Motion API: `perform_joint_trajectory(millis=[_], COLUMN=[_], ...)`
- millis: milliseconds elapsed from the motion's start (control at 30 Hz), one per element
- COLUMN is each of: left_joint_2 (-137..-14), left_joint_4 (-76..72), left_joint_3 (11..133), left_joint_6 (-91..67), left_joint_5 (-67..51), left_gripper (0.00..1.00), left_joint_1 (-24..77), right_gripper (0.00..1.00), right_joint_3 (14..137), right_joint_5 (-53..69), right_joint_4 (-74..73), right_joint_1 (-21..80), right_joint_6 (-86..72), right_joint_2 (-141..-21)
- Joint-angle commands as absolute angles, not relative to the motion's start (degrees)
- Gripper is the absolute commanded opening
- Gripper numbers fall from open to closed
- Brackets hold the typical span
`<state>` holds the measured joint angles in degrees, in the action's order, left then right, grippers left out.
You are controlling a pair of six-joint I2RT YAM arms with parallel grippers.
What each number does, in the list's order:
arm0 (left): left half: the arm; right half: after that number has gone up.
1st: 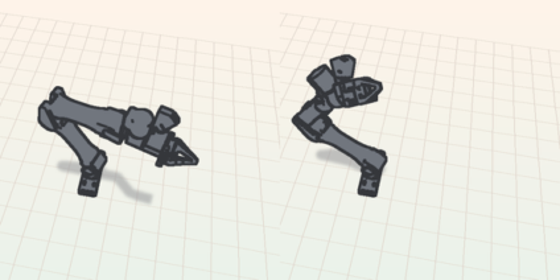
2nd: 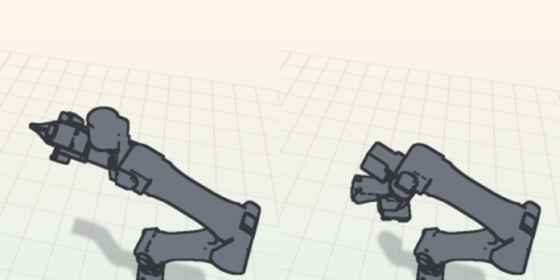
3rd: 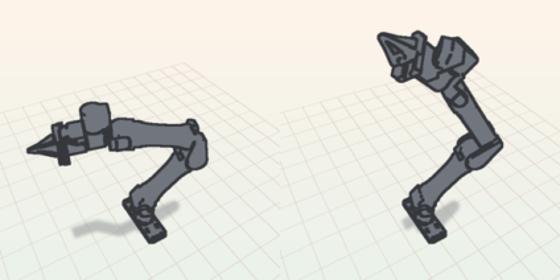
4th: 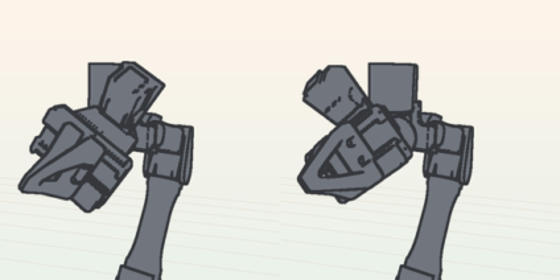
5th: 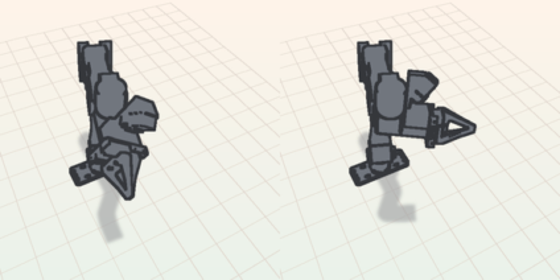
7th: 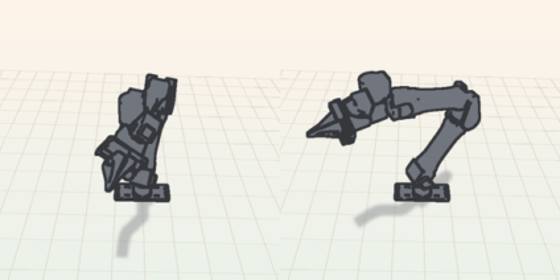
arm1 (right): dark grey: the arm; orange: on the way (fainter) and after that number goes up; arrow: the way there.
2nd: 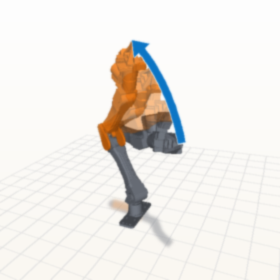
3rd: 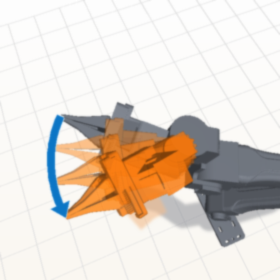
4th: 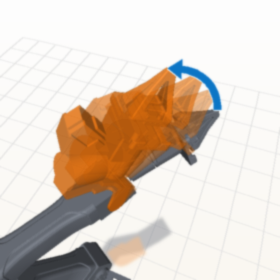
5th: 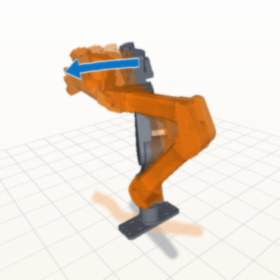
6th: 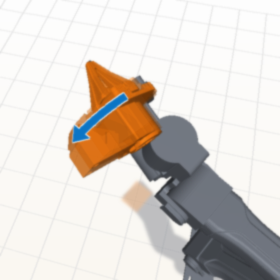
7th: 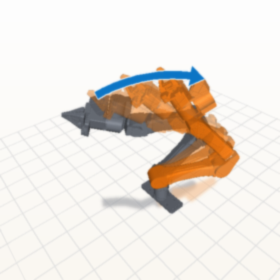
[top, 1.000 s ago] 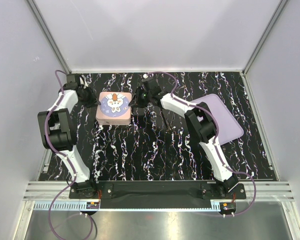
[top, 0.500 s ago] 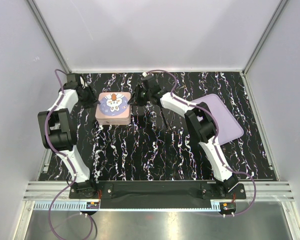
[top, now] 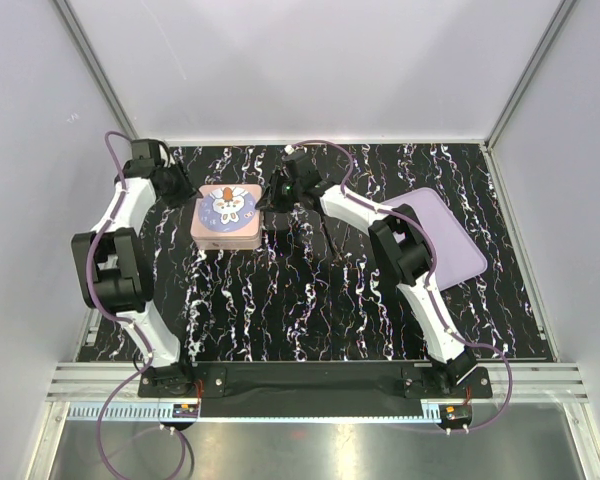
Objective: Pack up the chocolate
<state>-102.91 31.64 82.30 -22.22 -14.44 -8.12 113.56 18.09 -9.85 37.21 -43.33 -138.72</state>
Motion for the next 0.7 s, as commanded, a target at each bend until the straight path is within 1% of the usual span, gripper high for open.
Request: perform_joint_trajectory(millis=[0,300,400,433,467,500,600,633,667], left_joint_2=[-100.6,-100.1,-99.8,-99.7,-99.5,-99.4,-99.3,-99.5,-99.7], left_joint_4=[27.0,25.6,25.4,25.2,25.1,25.2,25.1,25.3,25.6], left_joint_3=[79.2,70.1,69.6,69.6,69.5,69.5,69.9,70.4,70.7], left_joint_6=[-25.0,-27.3,-27.3,-27.2,-27.2,-27.1,-26.9,-26.8,-26.7], left_joint_5=[-19.2,-14.9,-14.9,-14.9,-15.0,-15.2,-15.5,-15.6,-15.6], left_gripper=[0.41,0.39,0.39,0.39,0.4,0.4,0.4,0.4,0.4], left_joint_1=[-7.6,-7.6,-7.6,-7.4,-7.4,-7.3,-6.9,-6.9,-6.9], right_gripper=[0.29,0.32,0.32,0.31,0.26,0.26,0.15,0.07,0.04], right_joint_3=[114.4,110.8,110.7,110.8,111.2,111.5,112.8,113.4,113.9], right_joint_5=[18.3,17.9,17.9,18.1,18.5,19.0,23.7,25.1,27.7], right_joint_4=[-8.9,-9.4,-10.7,-11.1,-11.1,-11.0,-8.9,-7.7,-7.2], right_joint_1=[37.3,35.9,35.5,35.5,35.4,35.4,35.6,35.6,35.7], right_joint_6=[-42.8,-41.7,-41.4,-41.3,-41.2,-41.4,-42.8,-43.9,-44.4], right_joint_2=[-138.5,-132.6,-130.7,-130.3,-129.6,-129.4,-129.8,-130.2,-131.2])
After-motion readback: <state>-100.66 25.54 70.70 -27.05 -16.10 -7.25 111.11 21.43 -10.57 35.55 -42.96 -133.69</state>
